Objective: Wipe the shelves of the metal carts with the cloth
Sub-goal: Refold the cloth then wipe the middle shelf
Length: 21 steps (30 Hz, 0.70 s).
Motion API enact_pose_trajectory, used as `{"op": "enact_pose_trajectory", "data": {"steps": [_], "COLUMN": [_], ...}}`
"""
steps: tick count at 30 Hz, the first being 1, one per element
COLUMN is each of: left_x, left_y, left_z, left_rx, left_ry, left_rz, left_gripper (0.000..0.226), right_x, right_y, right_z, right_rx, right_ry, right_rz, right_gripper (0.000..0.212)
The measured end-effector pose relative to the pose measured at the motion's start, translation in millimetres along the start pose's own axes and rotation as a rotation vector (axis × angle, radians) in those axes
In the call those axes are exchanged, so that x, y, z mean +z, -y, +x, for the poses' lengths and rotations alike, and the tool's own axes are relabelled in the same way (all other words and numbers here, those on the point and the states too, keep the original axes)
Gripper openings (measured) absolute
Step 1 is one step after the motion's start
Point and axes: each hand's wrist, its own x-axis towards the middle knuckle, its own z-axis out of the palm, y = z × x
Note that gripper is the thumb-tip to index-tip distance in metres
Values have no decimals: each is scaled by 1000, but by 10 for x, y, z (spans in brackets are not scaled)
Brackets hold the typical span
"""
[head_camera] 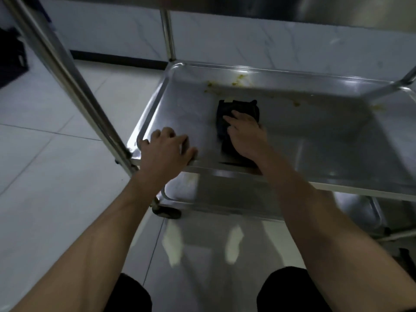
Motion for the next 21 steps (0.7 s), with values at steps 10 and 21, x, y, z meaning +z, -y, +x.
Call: {"op": "enact_pose_trajectory", "data": {"steps": [10,21], "left_x": [70,88], "left_y": [548,855], "left_z": [27,-140], "left_rx": [50,-6], "left_ry": [-30,-90], "left_rz": [-33,-80], "left_gripper": [52,44], "right_x": [491,819], "right_y": [911,1711], "right_z": [674,1049], "right_rx": [-265,-433], "right_ry": [76,123], "right_rz": [73,155], "right_gripper": [45,38]}}
